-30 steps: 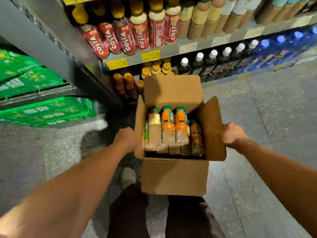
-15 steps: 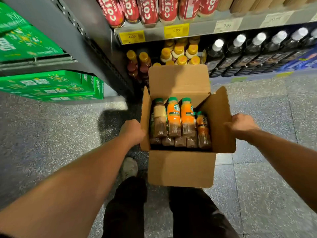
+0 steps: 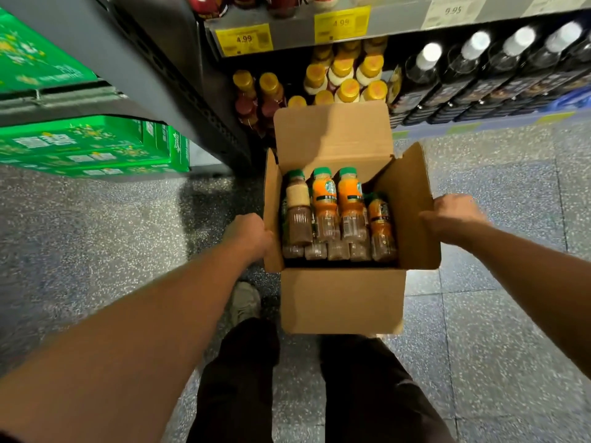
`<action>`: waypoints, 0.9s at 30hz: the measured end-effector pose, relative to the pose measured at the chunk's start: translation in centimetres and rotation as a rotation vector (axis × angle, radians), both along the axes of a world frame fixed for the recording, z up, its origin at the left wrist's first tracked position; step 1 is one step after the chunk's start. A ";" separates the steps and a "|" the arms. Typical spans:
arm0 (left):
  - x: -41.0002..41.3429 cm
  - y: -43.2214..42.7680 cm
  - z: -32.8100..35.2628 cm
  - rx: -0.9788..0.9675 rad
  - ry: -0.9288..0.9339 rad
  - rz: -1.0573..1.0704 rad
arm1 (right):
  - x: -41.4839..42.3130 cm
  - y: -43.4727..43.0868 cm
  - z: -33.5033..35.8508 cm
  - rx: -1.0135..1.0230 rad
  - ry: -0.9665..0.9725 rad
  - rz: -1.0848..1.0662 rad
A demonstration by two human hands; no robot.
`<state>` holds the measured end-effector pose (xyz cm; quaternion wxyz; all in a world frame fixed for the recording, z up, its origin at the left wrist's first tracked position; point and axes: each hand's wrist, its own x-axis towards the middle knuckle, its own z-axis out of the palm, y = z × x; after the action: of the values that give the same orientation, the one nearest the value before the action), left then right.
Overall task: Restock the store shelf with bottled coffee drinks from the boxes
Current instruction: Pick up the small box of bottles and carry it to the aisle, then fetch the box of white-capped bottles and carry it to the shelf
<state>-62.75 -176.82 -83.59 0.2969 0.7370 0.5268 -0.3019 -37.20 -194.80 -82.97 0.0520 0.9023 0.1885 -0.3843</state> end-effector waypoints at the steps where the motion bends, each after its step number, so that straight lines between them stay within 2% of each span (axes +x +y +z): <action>1: 0.0 -0.2 -0.1 -0.009 0.002 0.004 | 0.0 -0.1 -0.1 -0.011 0.006 0.018; 6: -0.6 -1.7 -0.5 -0.016 0.039 0.000 | -0.9 -1.1 -0.3 -0.074 0.024 0.049; 15: -0.6 -2.2 1.6 0.034 0.008 -0.067 | -2.6 0.6 1.3 -0.015 -0.030 0.094; 18: 1.2 -1.1 4.7 0.092 0.018 -0.128 | -3.1 2.5 4.4 0.022 -0.065 0.135; 24: 4.6 1.9 14.4 0.266 -0.032 -0.520 | -5.5 6.3 13.8 0.077 -0.074 0.281; 27: 4.8 3.8 19.9 0.326 -0.086 -0.574 | -6.5 8.2 18.9 0.120 -0.149 0.319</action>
<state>-57.99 -173.01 -63.66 0.0998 0.9052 0.3261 -0.2535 -43.72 -186.58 -64.04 0.0721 0.8883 0.3477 -0.2913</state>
